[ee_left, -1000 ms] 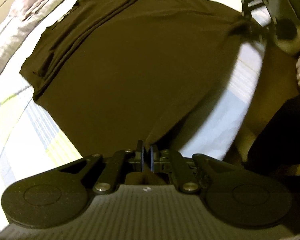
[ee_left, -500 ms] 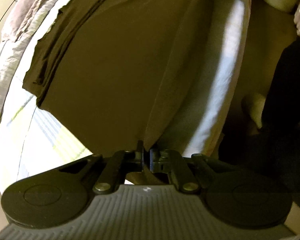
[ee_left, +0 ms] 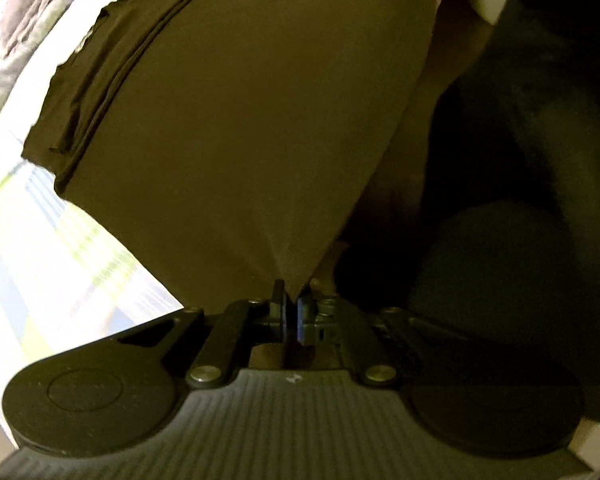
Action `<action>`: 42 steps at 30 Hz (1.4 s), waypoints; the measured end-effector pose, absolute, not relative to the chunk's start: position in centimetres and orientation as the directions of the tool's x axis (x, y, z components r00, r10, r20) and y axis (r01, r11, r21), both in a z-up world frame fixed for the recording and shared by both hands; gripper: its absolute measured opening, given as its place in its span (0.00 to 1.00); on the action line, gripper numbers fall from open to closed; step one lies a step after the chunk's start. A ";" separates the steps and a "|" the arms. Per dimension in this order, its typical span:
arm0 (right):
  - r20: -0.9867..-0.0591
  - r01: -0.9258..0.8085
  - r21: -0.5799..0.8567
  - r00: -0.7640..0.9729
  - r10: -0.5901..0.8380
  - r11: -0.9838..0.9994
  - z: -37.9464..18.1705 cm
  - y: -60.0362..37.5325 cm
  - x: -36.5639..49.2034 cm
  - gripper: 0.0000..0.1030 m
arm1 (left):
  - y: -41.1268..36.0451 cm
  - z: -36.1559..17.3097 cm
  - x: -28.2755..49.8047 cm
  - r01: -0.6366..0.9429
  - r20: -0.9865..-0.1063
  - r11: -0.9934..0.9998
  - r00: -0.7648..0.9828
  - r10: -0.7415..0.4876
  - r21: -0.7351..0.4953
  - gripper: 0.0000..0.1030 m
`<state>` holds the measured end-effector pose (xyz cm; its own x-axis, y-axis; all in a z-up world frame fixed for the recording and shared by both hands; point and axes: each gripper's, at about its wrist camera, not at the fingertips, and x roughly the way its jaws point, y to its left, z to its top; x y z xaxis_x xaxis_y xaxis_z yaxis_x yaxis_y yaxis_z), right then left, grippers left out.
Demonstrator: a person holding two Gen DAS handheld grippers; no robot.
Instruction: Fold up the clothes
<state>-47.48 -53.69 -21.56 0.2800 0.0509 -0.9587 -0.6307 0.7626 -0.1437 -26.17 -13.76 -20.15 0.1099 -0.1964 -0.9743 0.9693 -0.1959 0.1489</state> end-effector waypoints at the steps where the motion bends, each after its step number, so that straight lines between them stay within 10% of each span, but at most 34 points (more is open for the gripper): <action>1: -0.961 -0.637 -0.132 0.270 0.059 0.760 -21.3 -53.8 -48.0 0.03 | -13.9 -19.6 -26.1 0.972 -0.972 -0.177 0.118 -0.202 0.155 0.02; 15: -0.836 -0.579 -0.428 0.545 -0.062 0.694 -12.6 -61.4 -26.4 0.03 | -31.0 -12.3 -4.3 0.934 -0.840 -0.012 0.315 -0.442 0.357 0.03; 42: -0.982 -0.557 -0.132 0.186 -0.032 0.820 -29.5 -74.5 5.3 0.03 | -49.4 -32.0 19.8 0.995 -0.965 0.028 0.100 -0.242 0.096 0.08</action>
